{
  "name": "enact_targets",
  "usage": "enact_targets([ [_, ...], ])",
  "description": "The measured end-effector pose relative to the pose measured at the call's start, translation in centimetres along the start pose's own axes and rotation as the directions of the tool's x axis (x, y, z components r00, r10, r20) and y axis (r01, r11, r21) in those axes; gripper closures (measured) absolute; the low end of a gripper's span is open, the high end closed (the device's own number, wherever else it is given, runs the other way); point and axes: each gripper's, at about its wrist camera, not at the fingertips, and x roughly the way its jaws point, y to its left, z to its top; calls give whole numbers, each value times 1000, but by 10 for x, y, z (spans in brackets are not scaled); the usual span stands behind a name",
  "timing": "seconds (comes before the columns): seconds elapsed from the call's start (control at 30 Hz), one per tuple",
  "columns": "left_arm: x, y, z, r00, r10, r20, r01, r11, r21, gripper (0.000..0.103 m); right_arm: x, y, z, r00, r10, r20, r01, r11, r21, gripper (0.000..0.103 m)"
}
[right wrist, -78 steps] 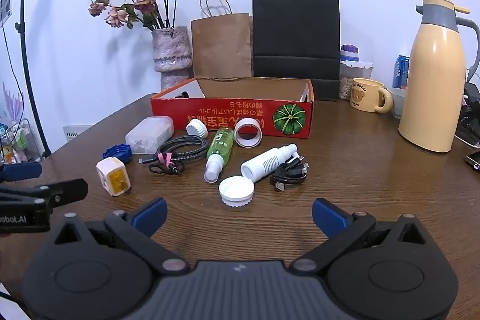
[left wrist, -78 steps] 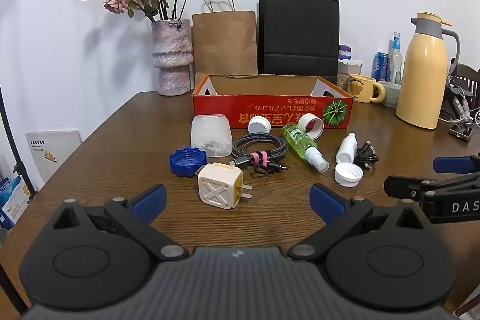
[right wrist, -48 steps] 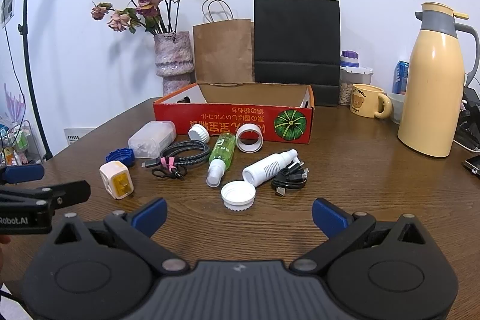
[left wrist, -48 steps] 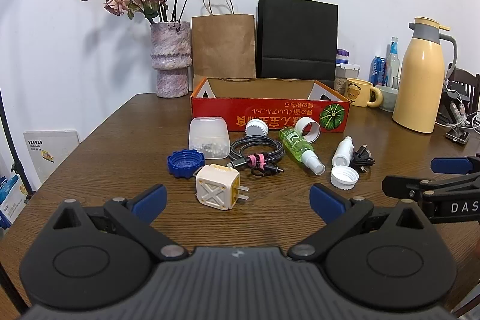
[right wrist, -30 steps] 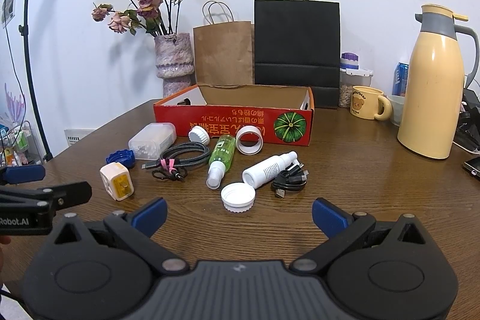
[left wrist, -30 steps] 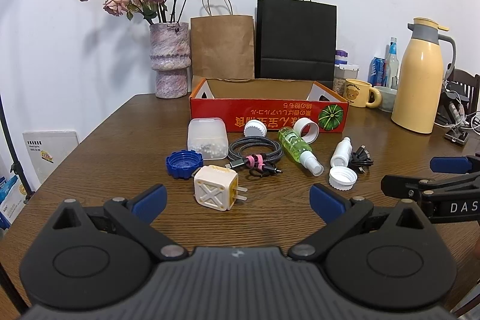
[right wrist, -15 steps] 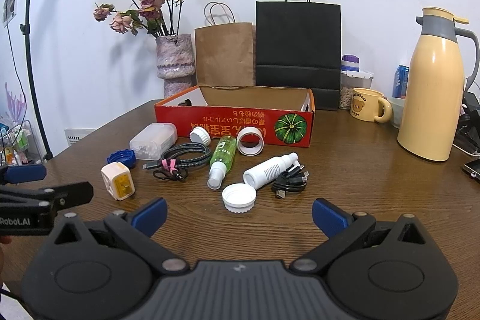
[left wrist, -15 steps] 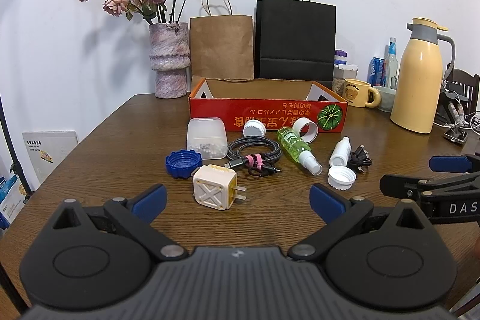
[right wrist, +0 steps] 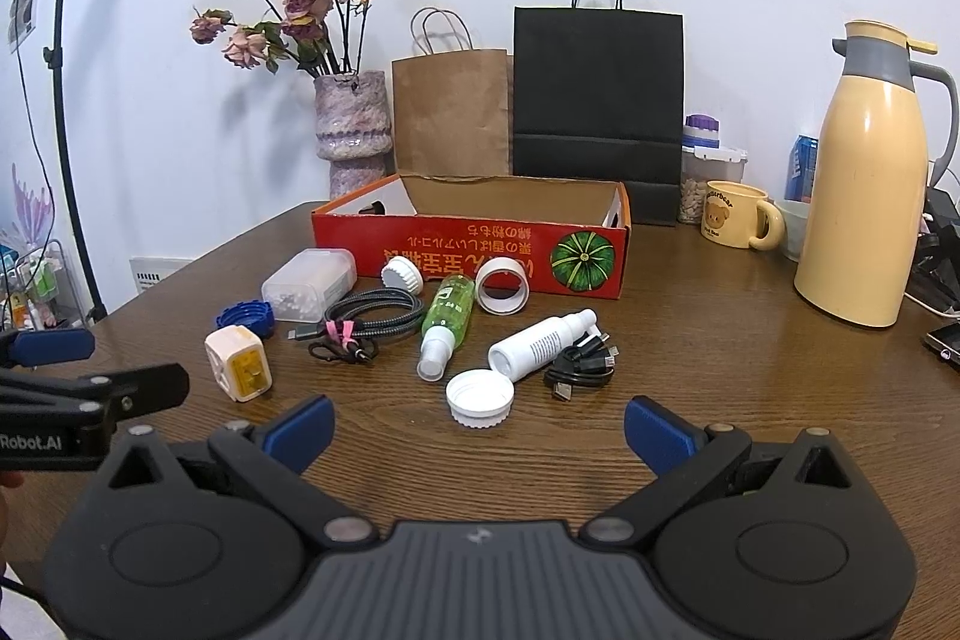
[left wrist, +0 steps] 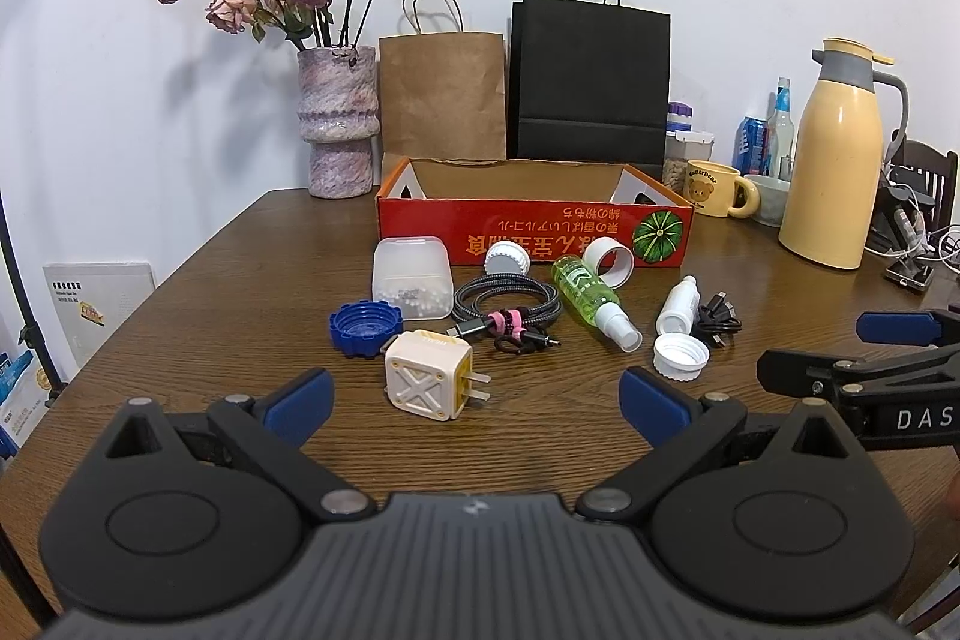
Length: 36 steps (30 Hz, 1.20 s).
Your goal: Organize rigid objects
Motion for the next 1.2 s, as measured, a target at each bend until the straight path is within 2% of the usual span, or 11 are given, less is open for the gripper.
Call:
enact_targets([
  [0.8, 3, -8, 2, 1000, -10, -4, 10, 1000, 3, 0, 1, 4, -2, 1000, -3, 2, 3, 1000, -27, 0],
  [1.2, 35, 2, 7, 998, 17, -56, -16, 1000, 14, 0, 21, 1, 0, 999, -22, -34, 21, 999, -28, 0],
])
